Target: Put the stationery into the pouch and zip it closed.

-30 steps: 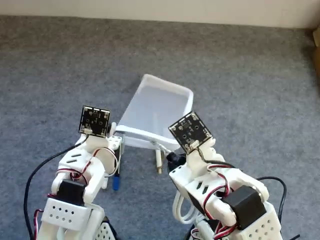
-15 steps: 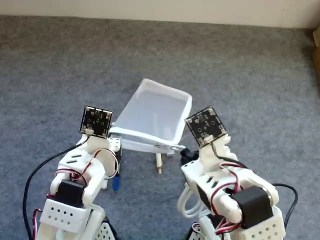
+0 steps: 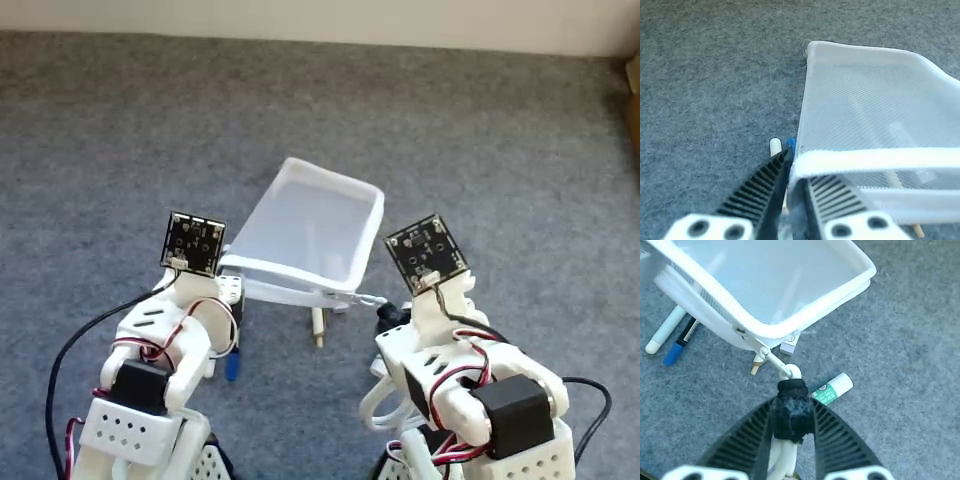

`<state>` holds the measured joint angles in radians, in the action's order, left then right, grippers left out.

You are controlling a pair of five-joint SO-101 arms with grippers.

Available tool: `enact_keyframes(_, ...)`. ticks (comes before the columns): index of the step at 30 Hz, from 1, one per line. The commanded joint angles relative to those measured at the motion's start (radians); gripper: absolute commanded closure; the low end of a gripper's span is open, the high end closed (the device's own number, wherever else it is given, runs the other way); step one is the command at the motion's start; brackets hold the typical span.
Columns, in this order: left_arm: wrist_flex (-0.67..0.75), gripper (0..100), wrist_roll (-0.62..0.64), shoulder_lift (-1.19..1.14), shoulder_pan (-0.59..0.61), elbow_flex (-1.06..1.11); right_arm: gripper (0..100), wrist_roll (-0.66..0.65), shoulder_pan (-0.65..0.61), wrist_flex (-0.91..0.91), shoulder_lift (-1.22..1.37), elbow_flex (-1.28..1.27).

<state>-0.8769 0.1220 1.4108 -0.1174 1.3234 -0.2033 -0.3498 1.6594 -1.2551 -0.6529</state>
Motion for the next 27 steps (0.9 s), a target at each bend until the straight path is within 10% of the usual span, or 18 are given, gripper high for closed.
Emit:
enact_keyframes(1,0.0,98,-0.012,0.008,0.015,-0.054,99.4,-0.003,0.022,0.001,-0.016,0.077)
enact_keyframes(7,-0.003,81,-0.008,0.004,0.013,-0.053,99.4,-0.003,0.022,0.018,-0.016,0.156)
enact_keyframes(27,0.17,94,-0.11,0.002,-0.053,0.054,99.4,0.034,-0.12,0.085,-0.016,0.217)
